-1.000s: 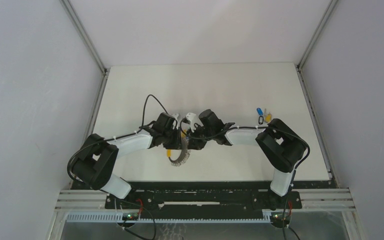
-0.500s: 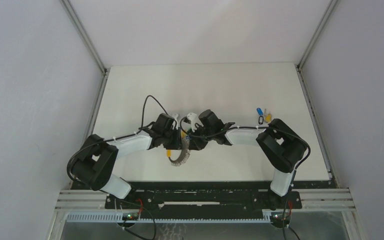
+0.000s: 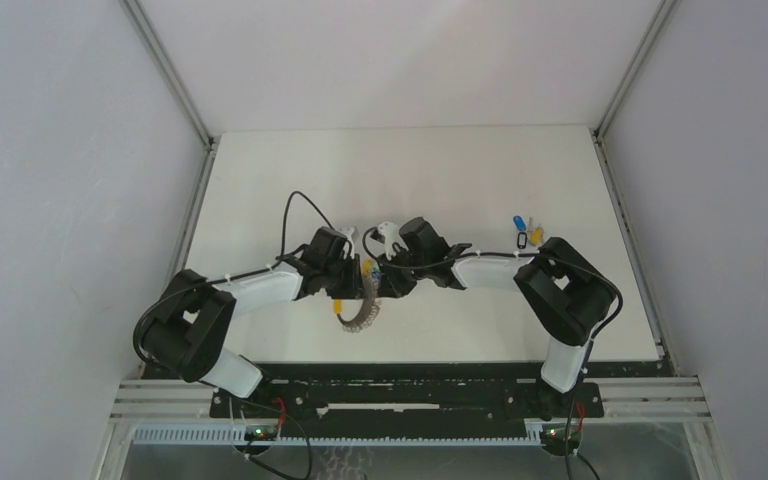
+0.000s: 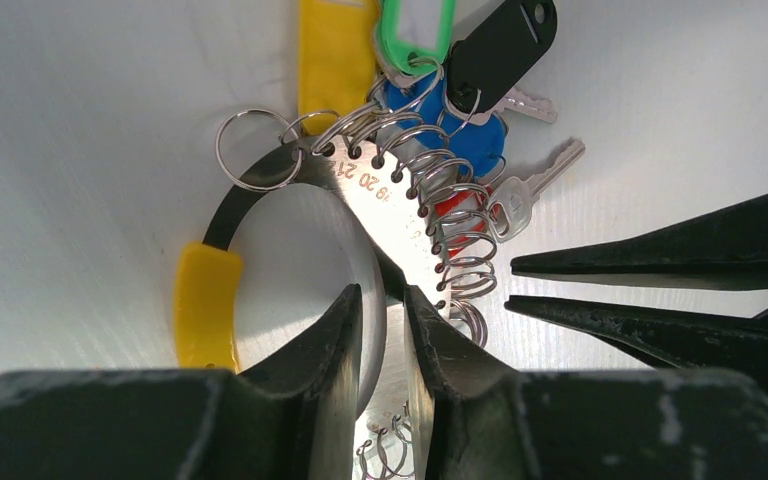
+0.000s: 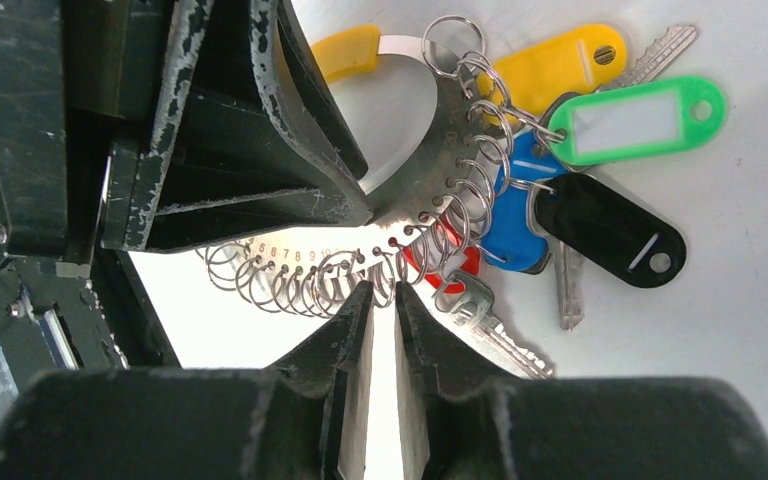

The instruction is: Put the keys on the keyring

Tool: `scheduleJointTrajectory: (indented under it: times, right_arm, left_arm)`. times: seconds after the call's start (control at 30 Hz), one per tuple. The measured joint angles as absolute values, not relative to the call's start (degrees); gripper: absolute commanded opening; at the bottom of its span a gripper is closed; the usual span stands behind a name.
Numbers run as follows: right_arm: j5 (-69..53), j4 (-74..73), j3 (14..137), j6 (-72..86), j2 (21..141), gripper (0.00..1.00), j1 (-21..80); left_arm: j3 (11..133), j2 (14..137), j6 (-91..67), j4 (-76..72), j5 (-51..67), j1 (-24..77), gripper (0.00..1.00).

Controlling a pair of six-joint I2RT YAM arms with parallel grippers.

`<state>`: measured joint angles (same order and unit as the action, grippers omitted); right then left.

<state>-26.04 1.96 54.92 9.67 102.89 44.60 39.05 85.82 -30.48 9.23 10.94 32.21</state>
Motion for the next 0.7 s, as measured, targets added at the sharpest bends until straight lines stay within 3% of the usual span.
scheduleJointTrajectory:
  times: [0.33, 0.7]
  right_arm:
    - [-25.6, 4.0, 54.9, 12.1, 105.7, 0.11, 44.3]
    - [-25.6, 5.0, 54.9, 13.8, 106.4, 0.15, 44.3]
  left_arm:
    - [39.0, 85.8, -30.5, 9.2, 11.0, 32.2, 0.26]
    - [39.0, 85.8, -30.5, 9.2, 11.1, 32.2, 0.26]
